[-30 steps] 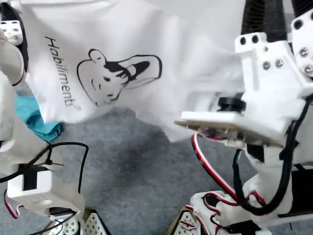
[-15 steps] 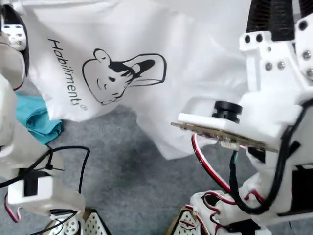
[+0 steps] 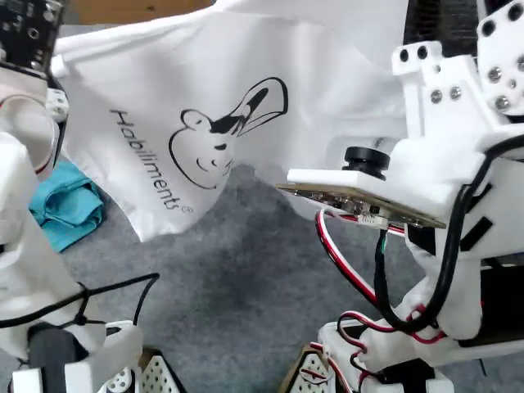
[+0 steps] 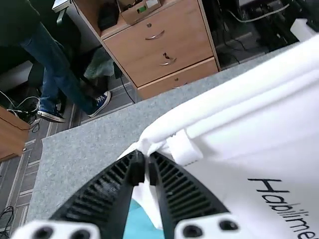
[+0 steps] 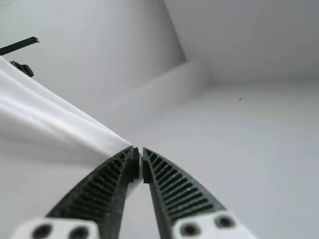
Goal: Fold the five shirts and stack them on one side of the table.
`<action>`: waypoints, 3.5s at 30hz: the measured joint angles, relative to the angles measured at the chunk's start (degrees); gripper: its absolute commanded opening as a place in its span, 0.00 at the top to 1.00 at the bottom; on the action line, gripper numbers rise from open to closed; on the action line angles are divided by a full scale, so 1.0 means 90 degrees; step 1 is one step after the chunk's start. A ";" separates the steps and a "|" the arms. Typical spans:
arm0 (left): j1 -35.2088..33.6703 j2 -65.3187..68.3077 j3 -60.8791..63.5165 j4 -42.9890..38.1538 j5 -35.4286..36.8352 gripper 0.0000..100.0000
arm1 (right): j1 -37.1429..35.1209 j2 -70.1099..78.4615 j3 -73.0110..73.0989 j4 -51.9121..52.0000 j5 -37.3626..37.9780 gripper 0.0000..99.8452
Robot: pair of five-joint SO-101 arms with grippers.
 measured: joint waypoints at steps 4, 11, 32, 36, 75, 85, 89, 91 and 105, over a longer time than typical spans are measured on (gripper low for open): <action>0.0000 -0.0049 0.0029 0.0000 -0.0059 0.98 | 0.0088 0.0000 0.0000 0.0000 0.0000 1.00; 0.0000 -0.0068 -0.0889 0.0000 -0.0068 0.98 | 0.0400 -0.0274 -0.0010 0.0322 0.0000 1.00; 0.0127 -0.1231 0.1250 -0.0225 -0.0576 0.98 | 0.0420 0.0000 0.0068 0.1280 0.0000 1.00; 0.0391 -0.1768 0.1143 -0.0010 -0.0772 0.98 | 0.0430 0.0000 0.0107 0.1299 0.0000 1.00; -0.0059 -0.1866 0.1260 -0.0625 -0.0576 0.98 | 0.1631 -0.0020 -0.2012 0.2686 0.0000 1.00; 0.0000 -0.1739 0.4337 -0.0625 -0.0781 0.98 | 0.0733 0.0322 -0.0147 0.3311 -0.0371 1.00; 0.0078 -0.1748 0.5343 -0.1094 -0.0996 0.98 | 0.0352 0.0488 0.0703 0.2842 -0.0606 1.00; 0.0078 -0.1748 0.5880 -0.1719 -0.0977 0.98 | 0.0225 0.0586 0.1153 0.2530 -0.0713 1.00; 0.0078 -0.1397 0.8840 -0.6750 -0.0957 0.98 | 0.0137 0.1084 0.4239 -0.0918 -0.1006 1.00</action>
